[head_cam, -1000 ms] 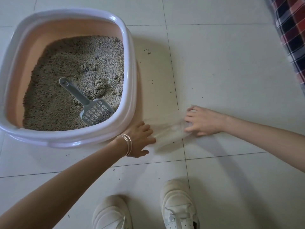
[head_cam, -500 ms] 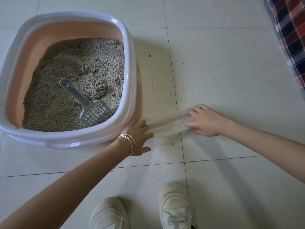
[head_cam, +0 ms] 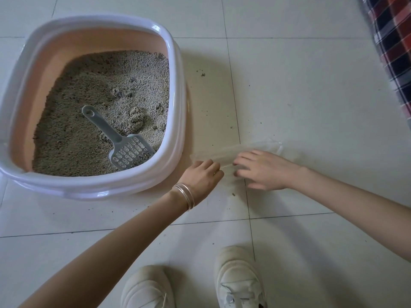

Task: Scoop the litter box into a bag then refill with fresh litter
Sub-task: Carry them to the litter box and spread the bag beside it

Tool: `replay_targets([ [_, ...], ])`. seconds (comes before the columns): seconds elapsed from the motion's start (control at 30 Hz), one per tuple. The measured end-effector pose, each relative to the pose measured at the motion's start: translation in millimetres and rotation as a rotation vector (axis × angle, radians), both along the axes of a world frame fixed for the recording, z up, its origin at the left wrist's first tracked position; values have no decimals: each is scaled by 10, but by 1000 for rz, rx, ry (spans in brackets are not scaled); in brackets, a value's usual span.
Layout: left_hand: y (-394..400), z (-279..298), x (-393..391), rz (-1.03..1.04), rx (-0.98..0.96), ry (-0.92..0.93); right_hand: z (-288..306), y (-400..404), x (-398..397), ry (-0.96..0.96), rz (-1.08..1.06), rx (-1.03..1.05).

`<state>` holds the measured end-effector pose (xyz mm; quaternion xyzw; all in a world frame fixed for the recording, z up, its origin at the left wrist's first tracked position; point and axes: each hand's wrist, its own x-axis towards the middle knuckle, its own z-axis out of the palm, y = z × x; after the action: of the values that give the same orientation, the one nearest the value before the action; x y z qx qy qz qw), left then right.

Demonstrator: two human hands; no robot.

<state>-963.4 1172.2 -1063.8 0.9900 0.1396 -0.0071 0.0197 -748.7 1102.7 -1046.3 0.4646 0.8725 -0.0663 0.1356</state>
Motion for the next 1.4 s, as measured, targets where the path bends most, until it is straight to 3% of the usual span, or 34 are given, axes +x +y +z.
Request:
replay_targets([
  [0.13,61,16,-28,10,82,131,-115,25,-77,-65,-111,-188],
  [0.33,109,157,-163,181,-21,192,-143,52,-73,-48,-145,-276],
  [0.43,75,195,-123,165,32,101,-99,47,-84,-34,-141,-246],
  [0.5,34,197,-8,145,18,27,-75,43,-109,90,-173,-162],
  [0.6,-31,105,140,131,8,85,-163,59,-109,209,-192,56],
  [0.77,-4,-148,51,273,-110,255,-240,125,-78,6,-307,15],
  [0.9,57,-96,-27,261,-119,280,-245,91,-56,22,-328,-7],
  [1.1,93,-155,-17,200,-279,177,-297,2,29,87,-306,-24],
  [1.27,130,-146,-70,89,-323,-36,-189,-37,156,265,-292,-55],
  [1.4,107,-34,-83,126,-364,-215,-24,-25,170,429,-405,-88],
])
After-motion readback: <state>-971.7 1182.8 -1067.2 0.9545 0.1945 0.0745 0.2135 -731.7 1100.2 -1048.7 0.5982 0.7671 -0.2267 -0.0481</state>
